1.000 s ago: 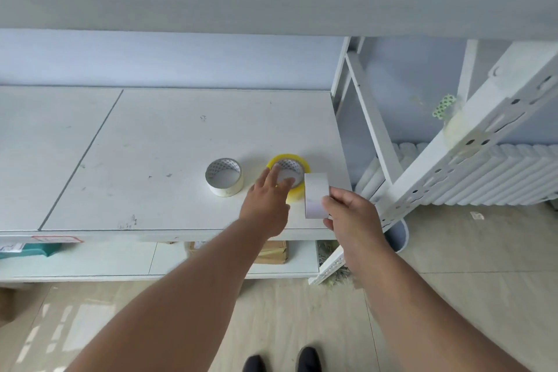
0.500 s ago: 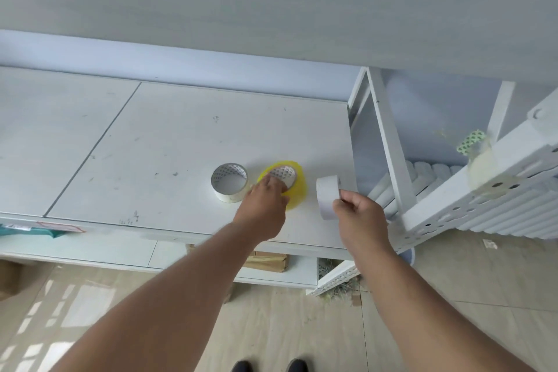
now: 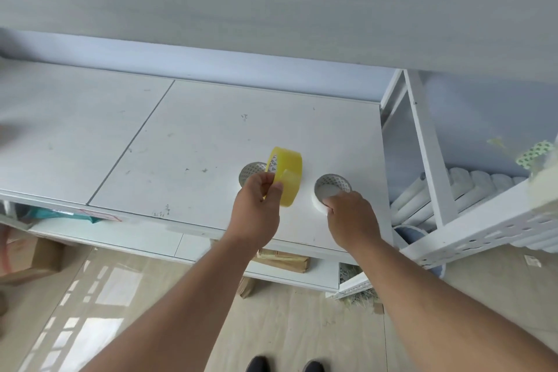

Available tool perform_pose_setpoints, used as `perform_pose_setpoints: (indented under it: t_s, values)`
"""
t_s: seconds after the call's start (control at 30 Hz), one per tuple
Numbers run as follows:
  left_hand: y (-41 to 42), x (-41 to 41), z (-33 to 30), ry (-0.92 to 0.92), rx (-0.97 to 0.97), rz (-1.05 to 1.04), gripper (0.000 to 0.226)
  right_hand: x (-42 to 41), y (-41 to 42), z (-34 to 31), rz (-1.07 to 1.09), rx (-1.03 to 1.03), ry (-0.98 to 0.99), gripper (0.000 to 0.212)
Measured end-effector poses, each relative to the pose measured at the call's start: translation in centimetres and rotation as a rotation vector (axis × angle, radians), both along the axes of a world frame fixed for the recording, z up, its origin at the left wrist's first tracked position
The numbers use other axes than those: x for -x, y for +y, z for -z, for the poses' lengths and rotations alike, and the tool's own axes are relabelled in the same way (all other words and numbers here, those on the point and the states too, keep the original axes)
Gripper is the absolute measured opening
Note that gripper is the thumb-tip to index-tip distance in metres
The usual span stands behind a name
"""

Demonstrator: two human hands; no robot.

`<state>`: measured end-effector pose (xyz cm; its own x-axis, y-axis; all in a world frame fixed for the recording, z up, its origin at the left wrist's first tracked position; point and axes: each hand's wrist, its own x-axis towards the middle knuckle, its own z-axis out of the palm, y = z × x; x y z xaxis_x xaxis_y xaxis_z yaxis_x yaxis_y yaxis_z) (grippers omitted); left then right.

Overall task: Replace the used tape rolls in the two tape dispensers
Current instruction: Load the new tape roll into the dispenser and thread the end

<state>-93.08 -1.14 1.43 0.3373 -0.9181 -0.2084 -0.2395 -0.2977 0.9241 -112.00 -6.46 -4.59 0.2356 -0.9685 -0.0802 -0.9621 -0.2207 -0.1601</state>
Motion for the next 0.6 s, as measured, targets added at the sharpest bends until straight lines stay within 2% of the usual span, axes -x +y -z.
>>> perform_pose_setpoints:
  t_s: [0.1, 0.17, 0.23, 0.33, 0.4, 0.47, 0.6]
  values:
    - [0.4, -0.3, 0.0, 0.015, -0.005, -0.011, 0.025, 0.3, 0.1, -0.1, -0.025, -0.004, 0.012, 0.017]
    - [0.9, -0.4, -0.6, 0.041, -0.002, -0.026, 0.025, 0.8, 0.7, -1.2, 0.004, 0.08, -0.081, 0.005]
    - [1.5, -0.4, -1.3, 0.092, 0.013, -0.048, 0.023, 0.6, 1.8, -3.3, 0.104, 0.081, -0.362, 0.019]
    - [3.1, -0.1, -3.0, 0.197, 0.038, -0.079, 0.018, -2.1, 4.3, -8.0, 0.271, -0.179, -0.978, 0.02]
    - [4.4, 0.1, -4.1, 0.286, 0.038, -0.122, 0.019, -4.2, 5.9, -9.8, 0.242, -0.361, -1.192, 0.021]
    - [6.2, -0.3, -5.1, 0.336, 0.039, -0.19, 0.021, -6.0, 7.6, -11.0, 0.13, -0.439, -1.188, 0.023]
    - [10.5, -2.7, -6.0, 0.341, 0.062, -0.333, 0.021, -9.2, 10.1, -11.7, -0.031, -0.455, -1.129, 0.02]
